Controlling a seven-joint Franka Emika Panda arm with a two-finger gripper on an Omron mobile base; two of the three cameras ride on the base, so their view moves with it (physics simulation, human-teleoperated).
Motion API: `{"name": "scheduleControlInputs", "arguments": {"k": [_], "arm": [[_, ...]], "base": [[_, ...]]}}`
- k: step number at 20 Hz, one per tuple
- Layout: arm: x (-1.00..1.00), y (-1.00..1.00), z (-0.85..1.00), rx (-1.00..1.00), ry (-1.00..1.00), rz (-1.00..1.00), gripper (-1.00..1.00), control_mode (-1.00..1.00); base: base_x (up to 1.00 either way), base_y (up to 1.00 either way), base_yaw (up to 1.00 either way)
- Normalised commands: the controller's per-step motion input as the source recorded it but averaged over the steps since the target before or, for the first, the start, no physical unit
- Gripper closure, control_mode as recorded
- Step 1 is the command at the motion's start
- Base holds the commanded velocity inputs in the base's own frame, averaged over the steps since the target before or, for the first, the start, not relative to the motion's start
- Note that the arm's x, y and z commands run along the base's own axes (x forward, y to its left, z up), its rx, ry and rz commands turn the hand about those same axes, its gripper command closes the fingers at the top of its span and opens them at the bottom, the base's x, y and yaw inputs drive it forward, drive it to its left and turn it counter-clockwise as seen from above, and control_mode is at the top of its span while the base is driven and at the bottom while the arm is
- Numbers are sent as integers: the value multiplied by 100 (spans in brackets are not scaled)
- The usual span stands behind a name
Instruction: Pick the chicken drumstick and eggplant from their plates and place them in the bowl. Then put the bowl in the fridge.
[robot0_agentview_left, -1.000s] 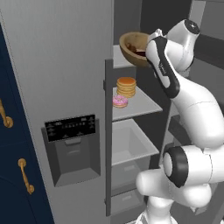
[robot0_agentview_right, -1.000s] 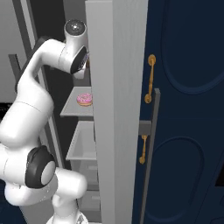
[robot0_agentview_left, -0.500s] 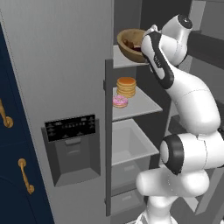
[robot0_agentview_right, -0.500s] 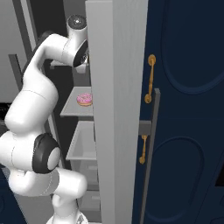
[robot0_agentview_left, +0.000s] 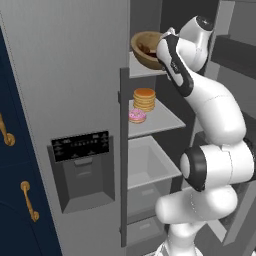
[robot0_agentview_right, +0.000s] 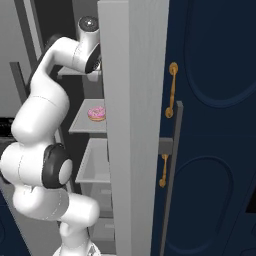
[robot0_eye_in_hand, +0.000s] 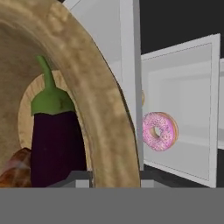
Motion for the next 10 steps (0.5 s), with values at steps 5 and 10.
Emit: {"name": "scheduleControlInputs", "arguments": {"k": [5, 10], "arm": [[15, 0, -16, 0, -2, 0, -100, -100], [17, 0, -10, 0, -4, 0, -100, -100]], "base": [[0, 0, 0], [0, 0, 0]]}}
